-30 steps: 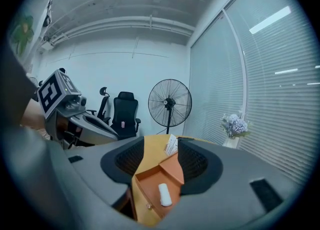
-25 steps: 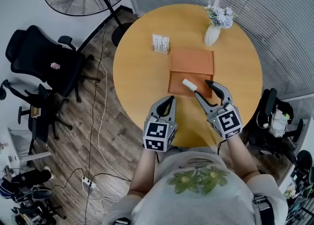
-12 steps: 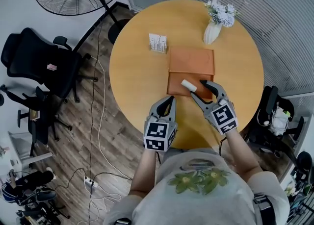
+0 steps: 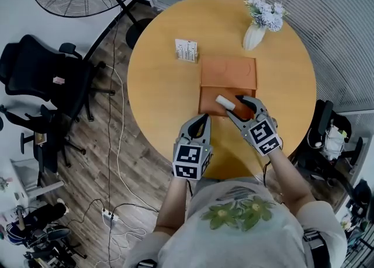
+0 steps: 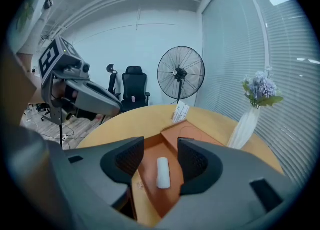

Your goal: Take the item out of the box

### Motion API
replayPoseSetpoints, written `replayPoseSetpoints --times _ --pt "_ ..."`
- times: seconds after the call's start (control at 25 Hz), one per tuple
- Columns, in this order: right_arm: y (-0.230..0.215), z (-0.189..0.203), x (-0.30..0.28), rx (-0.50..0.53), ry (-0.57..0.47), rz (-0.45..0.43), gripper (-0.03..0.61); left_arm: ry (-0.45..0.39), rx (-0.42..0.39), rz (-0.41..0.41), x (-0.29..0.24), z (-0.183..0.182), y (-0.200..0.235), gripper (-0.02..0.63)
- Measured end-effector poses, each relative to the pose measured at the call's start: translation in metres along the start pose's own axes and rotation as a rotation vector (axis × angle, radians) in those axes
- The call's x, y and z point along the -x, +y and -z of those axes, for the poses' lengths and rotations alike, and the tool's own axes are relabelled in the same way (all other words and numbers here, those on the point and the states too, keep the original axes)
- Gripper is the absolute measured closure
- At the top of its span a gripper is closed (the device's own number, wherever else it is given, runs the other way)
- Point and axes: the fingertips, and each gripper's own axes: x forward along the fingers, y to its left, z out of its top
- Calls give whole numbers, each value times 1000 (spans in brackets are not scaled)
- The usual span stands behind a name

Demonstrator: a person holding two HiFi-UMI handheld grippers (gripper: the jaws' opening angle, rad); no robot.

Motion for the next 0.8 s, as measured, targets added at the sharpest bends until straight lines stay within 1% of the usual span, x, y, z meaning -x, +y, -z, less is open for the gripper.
replayPoseSetpoints --times 0.44,0.8 --pt "-7 38 -38 32 112 -34 362 25 15 -12 -18 5 17 618" --pt "-7 62 -58 42 190 -70 360 49 19 -13 -26 13 22 618"
